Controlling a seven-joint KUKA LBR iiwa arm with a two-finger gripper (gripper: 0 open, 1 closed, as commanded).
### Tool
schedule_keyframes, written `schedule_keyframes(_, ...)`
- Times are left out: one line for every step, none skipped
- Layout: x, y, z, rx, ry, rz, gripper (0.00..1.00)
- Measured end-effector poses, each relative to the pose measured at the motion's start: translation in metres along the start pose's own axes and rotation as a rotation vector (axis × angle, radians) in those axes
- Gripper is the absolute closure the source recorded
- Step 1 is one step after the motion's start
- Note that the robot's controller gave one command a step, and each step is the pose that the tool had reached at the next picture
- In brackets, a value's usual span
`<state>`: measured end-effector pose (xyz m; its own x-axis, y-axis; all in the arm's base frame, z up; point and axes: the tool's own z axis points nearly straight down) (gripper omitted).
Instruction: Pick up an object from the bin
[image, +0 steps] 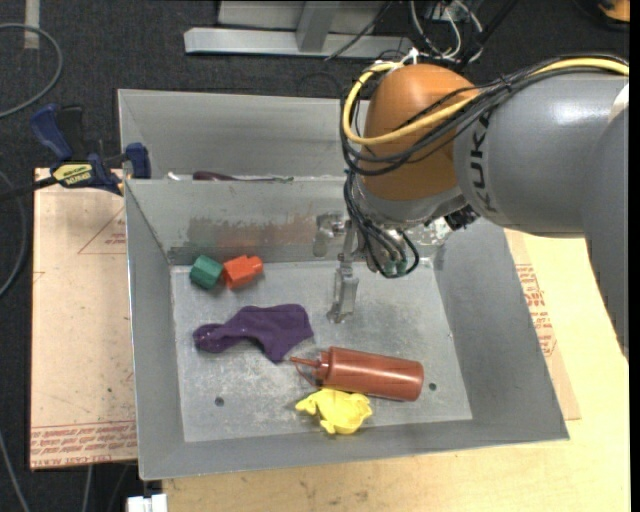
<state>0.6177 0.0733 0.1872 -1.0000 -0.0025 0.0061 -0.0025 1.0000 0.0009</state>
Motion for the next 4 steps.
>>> schedule_keyframes(-0.001, 0.0, -0.005, 0.0, -0.007, 0.001, 0.0)
schedule_keyframes(0.004, -0.009, 0.005, -0.002, -0.014, -0.058, 0.0)
schedule_keyframes(0.004, -0.003, 0.061, 0.006, -0.013, -0.282, 0.0)
schedule_keyframes(0.019, 0.029, 0.09, -0.003, -0.007, -0.405, 0.0)
